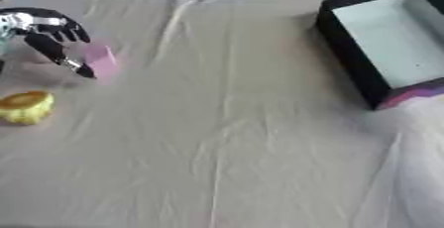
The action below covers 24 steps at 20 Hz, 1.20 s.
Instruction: Pick up the objects with one hand, pass them to the other hand, and then place them into the box on the other side of the table.
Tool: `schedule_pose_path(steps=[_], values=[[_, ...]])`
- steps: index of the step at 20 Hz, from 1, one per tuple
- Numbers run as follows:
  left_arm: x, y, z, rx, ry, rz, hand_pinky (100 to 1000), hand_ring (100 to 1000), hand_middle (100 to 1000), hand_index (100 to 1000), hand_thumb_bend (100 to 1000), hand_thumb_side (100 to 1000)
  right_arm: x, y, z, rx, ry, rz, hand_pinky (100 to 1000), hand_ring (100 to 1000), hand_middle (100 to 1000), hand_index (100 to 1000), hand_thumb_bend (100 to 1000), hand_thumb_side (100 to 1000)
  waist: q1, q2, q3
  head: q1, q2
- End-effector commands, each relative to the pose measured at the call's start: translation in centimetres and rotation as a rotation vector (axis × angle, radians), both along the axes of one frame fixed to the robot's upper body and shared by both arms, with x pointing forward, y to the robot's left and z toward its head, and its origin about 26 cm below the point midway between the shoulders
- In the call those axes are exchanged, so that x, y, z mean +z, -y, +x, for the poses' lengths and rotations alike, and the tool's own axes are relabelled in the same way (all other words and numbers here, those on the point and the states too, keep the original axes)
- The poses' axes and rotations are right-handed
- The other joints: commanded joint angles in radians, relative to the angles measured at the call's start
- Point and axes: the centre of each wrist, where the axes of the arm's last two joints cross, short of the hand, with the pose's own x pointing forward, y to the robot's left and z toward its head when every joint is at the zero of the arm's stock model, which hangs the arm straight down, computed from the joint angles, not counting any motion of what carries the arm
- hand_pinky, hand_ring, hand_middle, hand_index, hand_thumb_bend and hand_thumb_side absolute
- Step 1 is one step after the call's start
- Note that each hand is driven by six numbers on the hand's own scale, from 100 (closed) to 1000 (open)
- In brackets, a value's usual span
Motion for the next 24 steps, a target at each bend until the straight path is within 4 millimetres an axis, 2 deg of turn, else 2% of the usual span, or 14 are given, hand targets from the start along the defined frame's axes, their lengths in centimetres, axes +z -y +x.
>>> schedule_pose_path(steps=[1, 10, 14, 24], values=[[1.7, -0.4, 0.0, 0.03, 0.04, 0.02, 887, 888, 840, 842, 870, 508, 0.9, 0.2, 0.1, 0.003, 0.026, -0.027, 1000, 948, 1000, 1000, 100, 888, 0.01, -0.022, -0.002, 0.0, 0.003], [0.7, 0.2, 0.5, 0.075, 0.059, 0.07, 886, 892, 840, 835, 872, 478, 0.9, 0.1, 0.1, 0.011, 0.024, -0.027, 1000, 948, 1000, 1000, 100, 893, 0.009, -0.021, -0.007, 0.015, 0.002], [0.2, 0.7, 0.8, 0.093, 0.098, 0.071, 881, 886, 832, 824, 795, 463, 0.9, -0.1, 0.2, 0.018, 0.024, -0.027, 1000, 948, 1000, 1000, 100, 894, 0.008, -0.02, -0.01, 0.021, -0.002], [-0.7, 1.4, 1.3, 0.109, 0.113, 0.097, 873, 883, 827, 763, 630, 347, 0.9, -0.1, 0.2, 0.021, 0.022, -0.026, 1000, 948, 1000, 1000, 100, 898, 0.007, -0.017, -0.013, 0.028, -0.002]])
